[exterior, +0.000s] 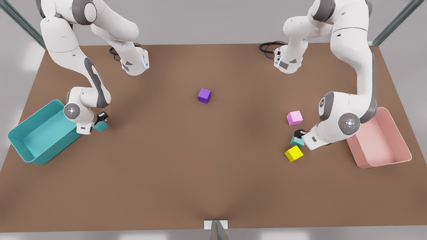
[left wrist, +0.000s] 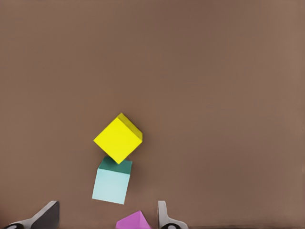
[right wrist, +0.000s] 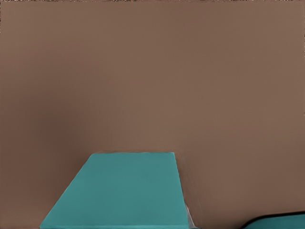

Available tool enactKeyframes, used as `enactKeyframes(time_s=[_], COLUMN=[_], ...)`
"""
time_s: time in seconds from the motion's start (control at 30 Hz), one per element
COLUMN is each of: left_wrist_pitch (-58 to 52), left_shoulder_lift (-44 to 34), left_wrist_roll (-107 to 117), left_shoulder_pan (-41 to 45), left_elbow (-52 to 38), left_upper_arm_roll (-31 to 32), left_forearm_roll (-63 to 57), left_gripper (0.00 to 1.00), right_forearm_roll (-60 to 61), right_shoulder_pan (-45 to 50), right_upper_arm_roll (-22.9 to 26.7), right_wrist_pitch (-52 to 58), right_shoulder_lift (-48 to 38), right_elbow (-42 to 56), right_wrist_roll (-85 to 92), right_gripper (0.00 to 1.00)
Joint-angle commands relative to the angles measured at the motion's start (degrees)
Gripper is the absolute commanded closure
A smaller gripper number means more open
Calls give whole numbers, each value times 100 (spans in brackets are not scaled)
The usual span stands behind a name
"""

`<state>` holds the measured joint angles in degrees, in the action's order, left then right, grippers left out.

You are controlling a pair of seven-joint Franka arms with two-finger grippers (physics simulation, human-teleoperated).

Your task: Stack the two blue cubes on top of each other

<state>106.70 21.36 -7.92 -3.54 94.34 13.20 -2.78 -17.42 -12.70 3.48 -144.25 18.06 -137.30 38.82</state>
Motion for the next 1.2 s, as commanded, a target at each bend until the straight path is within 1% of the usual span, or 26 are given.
enactKeyframes(time_s=[0.0,0.03,0.13,0.17,0.2,0.23,0.27,0.3,0.37,0.43,0.5,0.53,0.57,0.63,0.73,0.77,0.8,0.87,0.9,0.93,0.97,1.03,1.1,1.13,1.17], left_wrist_pitch=[79,-53,-9,9,255,229,194,-51,-237,-141,-263,-307,-325,-334,-343,-378,-387,-413,-404,-404,-413,-413,-413,-404,-413], left_shoulder_lift=[-18,-35,-44,-35,-9,52,114,97,123,219,105,79,17,0,-18,-70,-88,-79,-79,-79,-79,-70,-70,-70,-79], left_wrist_roll=[-983,-1001,-1221,-1212,-1221,-1291,-1300,-1379,-1379,-1370,-1396,-1624,-1678,-1792,-1809,-1809,-1801,-1801,-1801,-1801,-1801,-1801,-1801,-1801,-1801], left_shoulder_pan=[-278,-305,-393,-340,-331,-305,-366,-638,-972,-1008,-1034,-1087,-1184,-1210,-1219,-1219,-1210,-1201,-1192,-1201,-1201,-1201,-1210,-1201,-1201], left_elbow=[120,129,208,147,103,-12,-64,-65,-56,-82,-91,-117,-196,-460,-451,-451,-451,-451,-451,-451,-451,-451,-451,-451,-451], left_upper_arm_roll=[262,262,262,262,262,271,271,253,253,253,244,244,253,236,227,236,244,253,253,253,253,253,253,253,253], left_forearm_roll=[50,50,-47,-100,-126,-161,-170,-170,-144,-170,-223,-223,-223,-240,-249,-249,-240,-240,-240,-240,-249,-249,-249,-249,-249], left_gripper=[0,0,0,0,0,0,0,0,0,0,0,0,0,0,0,0,0,0,0,0,0,0,0,0,0], right_forearm_roll=[-42,-42,-42,-42,-42,-42,-42,-42,-16,116,406,450,670,696,793,802,793,775,766,766,775,766,766,766,758], right_shoulder_pan=[-14,-22,-22,-22,-5,4,39,74,92,101,101,205,575,1383,2552,2921,3308,3993,4354,4512,4750,5128,5462,5558,5708], right_upper_arm_roll=[3,3,12,3,3,-6,-14,-32,-383,-902,-1543,-1780,-1807,-1834,-1834,-1834,-1807,-1763,-1763,-1763,-1763,-1737,-1482,-1456,-1360], right_wrist_pitch=[-95,-69,10,248,327,449,695,801,1407,2076,2849,3095,3552,4466,4827,4932,4932,4818,4695,4486,3861,3035,2314,1971,1918], right_shoulder_lift=[-4,-13,-83,-206,-294,-372,-513,-628,-1015,-1252,-1314,-1314,-1235,-1032,-953,-778,-585,110,671,1014,1288,1648,2052,2280,2650], right_elbow=[1,1,10,36,36,45,71,71,159,493,1187,1538,2189,3481,4544,4923,5186,5802,6433,6828,6953,6988,6988,7041,7357], right_wrist_roll=[20,29,143,143,143,152,152,152,91,82,82,65,64,-137,-586,-621,-867,-1446,-1956,-2123,-2440,-2844,-3100,-3187,-3363], right_gripper=[52,56,57,59,59,59,60,60,60,60,60,60,60,60,60,60,60,61,61,61,62,63,64,65,65])
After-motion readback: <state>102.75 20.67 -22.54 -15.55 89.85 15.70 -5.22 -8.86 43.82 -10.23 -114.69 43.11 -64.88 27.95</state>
